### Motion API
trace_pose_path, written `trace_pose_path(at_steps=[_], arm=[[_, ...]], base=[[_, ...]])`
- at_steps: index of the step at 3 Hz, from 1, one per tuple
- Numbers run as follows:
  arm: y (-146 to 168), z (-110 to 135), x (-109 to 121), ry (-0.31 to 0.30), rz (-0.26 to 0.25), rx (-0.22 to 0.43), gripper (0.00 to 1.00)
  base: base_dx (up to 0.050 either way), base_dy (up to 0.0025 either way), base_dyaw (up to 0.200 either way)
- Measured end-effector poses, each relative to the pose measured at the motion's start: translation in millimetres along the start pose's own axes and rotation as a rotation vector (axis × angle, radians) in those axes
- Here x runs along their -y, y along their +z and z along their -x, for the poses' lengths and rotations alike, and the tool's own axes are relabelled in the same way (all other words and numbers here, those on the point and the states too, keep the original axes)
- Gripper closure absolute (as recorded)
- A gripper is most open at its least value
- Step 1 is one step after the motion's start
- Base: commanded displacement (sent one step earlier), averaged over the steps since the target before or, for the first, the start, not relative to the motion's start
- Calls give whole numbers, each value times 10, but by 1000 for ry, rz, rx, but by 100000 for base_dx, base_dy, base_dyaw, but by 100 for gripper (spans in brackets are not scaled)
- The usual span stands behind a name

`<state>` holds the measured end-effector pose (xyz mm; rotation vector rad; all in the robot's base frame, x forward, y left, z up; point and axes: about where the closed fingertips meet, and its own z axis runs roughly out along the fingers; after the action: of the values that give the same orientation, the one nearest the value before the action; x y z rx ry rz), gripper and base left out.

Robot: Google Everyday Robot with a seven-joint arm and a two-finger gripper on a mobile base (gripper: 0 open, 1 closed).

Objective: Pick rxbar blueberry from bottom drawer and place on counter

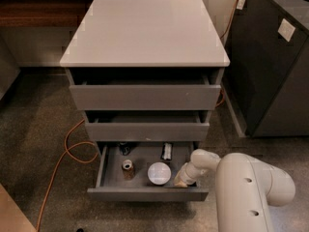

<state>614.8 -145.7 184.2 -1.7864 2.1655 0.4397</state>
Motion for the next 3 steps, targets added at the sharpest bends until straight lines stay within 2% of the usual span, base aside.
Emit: trace_pose_path(at_steps=[1,2,3], arm=[[65,39,-422,31,73,20,100],[65,39,-422,31,73,20,100],[68,-2,-583,28,84,7,100]], base=[[0,0,0],[0,0,0],[0,0,0]])
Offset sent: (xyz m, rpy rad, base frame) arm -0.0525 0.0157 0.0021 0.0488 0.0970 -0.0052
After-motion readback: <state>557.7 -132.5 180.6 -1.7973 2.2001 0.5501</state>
